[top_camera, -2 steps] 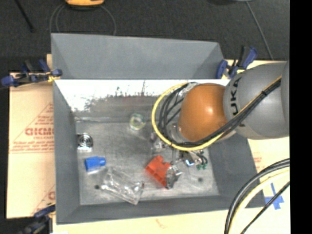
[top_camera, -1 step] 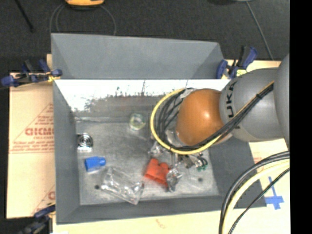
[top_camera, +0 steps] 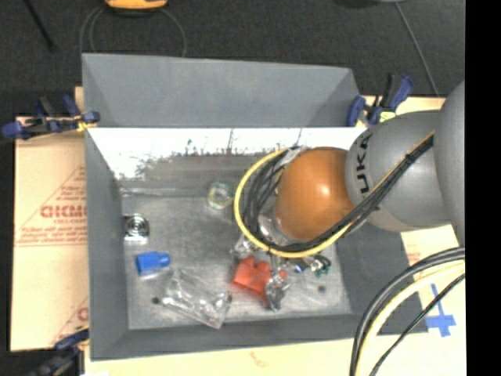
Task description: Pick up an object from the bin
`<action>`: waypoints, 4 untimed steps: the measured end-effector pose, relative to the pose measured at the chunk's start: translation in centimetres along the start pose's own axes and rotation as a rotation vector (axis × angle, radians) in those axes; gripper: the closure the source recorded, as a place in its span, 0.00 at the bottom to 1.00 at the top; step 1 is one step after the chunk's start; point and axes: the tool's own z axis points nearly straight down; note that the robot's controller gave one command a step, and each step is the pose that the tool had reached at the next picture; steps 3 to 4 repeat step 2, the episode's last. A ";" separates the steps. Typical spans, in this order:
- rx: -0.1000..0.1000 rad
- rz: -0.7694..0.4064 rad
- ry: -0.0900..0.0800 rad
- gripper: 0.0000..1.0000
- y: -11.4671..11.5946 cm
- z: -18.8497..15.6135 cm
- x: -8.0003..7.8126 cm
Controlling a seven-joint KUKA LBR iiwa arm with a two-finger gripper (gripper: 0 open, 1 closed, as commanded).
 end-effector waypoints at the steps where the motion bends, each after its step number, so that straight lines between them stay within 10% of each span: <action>1: 0.001 0.002 -0.017 1.00 0.1 -0.2 -0.5; 2: -0.002 0.008 -0.002 1.00 -0.1 -6.7 -0.7; 4: -0.002 0.008 -0.002 1.00 -0.1 -6.7 -0.7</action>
Offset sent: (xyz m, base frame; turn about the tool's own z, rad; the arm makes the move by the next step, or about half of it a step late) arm 0.0000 0.0000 0.0000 0.0000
